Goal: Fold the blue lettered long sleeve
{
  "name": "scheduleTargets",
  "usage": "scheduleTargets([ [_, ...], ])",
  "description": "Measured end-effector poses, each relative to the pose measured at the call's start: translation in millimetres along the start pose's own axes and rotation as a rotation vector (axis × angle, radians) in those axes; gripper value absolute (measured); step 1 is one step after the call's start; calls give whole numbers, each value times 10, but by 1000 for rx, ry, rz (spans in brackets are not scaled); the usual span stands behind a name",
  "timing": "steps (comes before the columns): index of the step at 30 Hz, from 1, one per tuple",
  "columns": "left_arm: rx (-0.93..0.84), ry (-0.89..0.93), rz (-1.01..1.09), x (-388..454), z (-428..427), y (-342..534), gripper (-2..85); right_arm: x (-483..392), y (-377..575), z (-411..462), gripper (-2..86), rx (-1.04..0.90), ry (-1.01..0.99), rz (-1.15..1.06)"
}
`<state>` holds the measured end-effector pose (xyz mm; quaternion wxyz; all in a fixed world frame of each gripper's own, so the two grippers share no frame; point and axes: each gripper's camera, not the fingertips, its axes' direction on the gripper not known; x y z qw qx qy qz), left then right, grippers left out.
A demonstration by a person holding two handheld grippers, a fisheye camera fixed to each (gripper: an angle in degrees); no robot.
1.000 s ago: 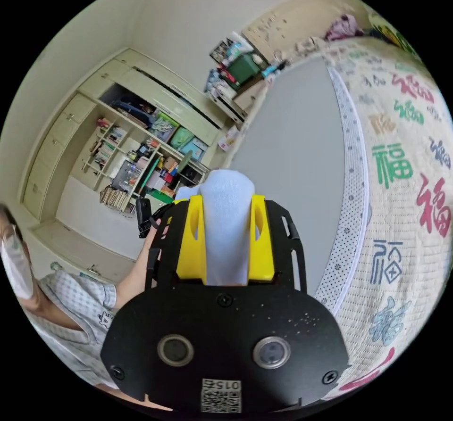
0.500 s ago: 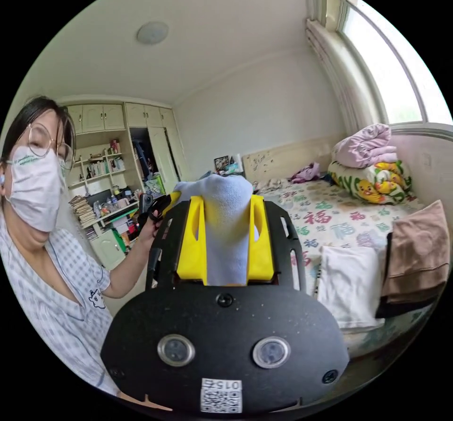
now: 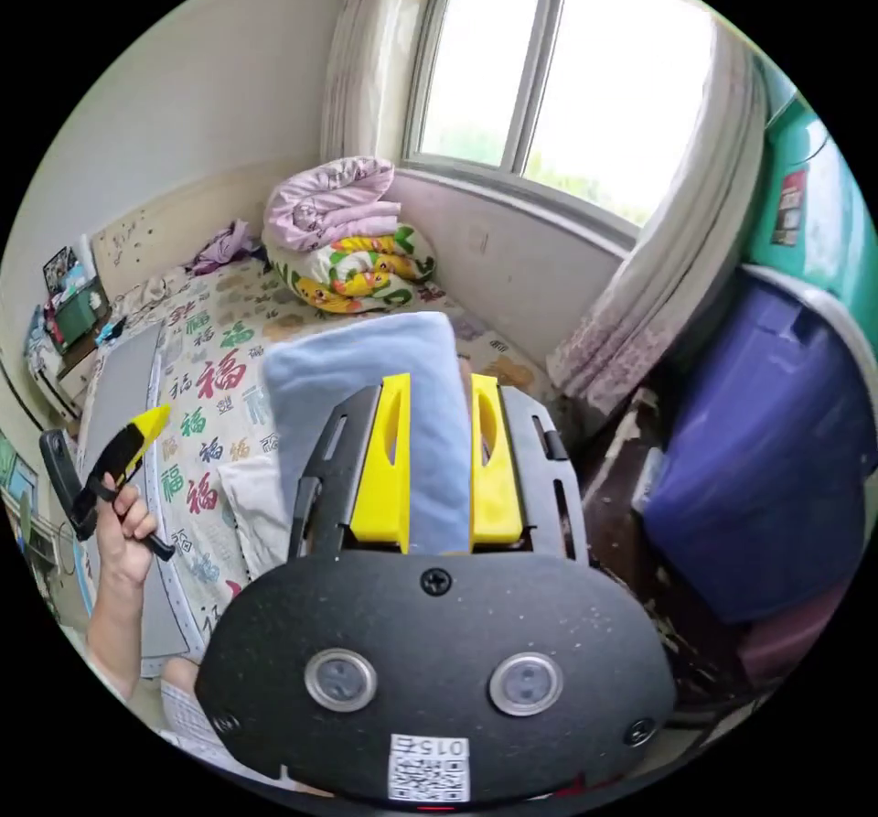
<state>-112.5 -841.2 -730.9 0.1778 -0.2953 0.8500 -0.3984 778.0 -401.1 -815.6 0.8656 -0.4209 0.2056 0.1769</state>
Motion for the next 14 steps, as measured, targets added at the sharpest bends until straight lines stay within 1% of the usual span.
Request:
scheduleTargets([
  [1,-8,14,17,-38,32,84,87,-70,150,295,97,3,-47,-17],
  [2,-67,-7,71,-115,89,274,89,-177,389,575,90,35,-126,-65],
  [3,-151,-68,112,-236,129,493,91,-234,523,732,86,47,-164,-86],
  [5,-264,-147,103,-530,109,832,96,-415,1028,1474,78,-26,-225,-60],
  [6,-319,-170,53,-772,35,1041,98,-457,1142,1659,78,-62,-236,-54],
  [8,-367,-199,-45,-1133,-121,1307,100,-634,1528,2211,79,-167,-285,-48],
  [11,-425,-243,-197,-1610,-300,1579,107,-880,1837,2446,81,-178,-344,-71],
  [12,-444,-242,-253,-1749,-309,1634,110,-961,1890,2452,81,-167,-377,-94],
  [14,-468,-223,-312,-1879,-263,1669,112,-1432,2090,2465,90,-152,-556,-258],
])
